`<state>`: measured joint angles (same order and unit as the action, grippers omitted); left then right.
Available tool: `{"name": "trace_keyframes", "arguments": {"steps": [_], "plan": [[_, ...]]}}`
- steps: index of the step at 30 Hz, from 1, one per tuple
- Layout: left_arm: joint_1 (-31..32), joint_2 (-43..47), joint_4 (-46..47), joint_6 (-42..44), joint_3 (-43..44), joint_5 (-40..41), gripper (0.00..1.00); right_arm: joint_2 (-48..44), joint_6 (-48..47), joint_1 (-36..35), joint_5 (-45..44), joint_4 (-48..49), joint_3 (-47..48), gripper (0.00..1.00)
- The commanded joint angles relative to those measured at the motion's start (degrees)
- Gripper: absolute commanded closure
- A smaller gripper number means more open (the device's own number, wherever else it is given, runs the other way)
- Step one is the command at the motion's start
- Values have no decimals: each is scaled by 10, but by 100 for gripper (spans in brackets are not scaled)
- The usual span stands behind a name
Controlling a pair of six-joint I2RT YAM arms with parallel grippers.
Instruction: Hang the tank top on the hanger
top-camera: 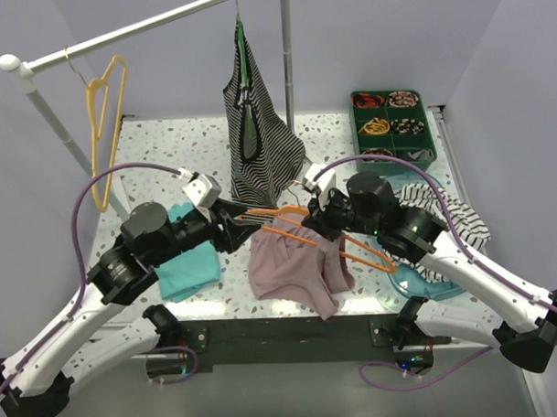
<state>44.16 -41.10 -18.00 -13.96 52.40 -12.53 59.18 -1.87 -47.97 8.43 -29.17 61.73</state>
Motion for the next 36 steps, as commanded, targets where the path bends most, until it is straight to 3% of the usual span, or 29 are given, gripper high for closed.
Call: {"name": "trace_keyframes", "arguments": {"steps": [1, 8, 10, 15, 19, 27, 36], "plan": [[28, -14, -3, -33, -30, -28, 44, -13, 34, 0, -68, 35, 4, 100], [180, -32, 163, -193, -191, 43, 43, -4, 48, 0, -101, 25, 11, 100], [244, -75, 219, -243, -219, 115, 44, 0, 53, 0, -104, 24, 10, 100], [333, -215, 243, -336, -192, 259, 46, 3, 60, -1, -114, 22, 6, 100], [348, -345, 221, -405, -125, 295, 41, 2, 66, 0, -125, 21, 7, 100], [378, -494, 259, -481, -67, 303, 40, 5, 72, 0, -128, 20, 8, 100], [403, -544, 205, -524, -39, 358, 39, -2, 77, 0, -112, 22, 7, 100]]}}
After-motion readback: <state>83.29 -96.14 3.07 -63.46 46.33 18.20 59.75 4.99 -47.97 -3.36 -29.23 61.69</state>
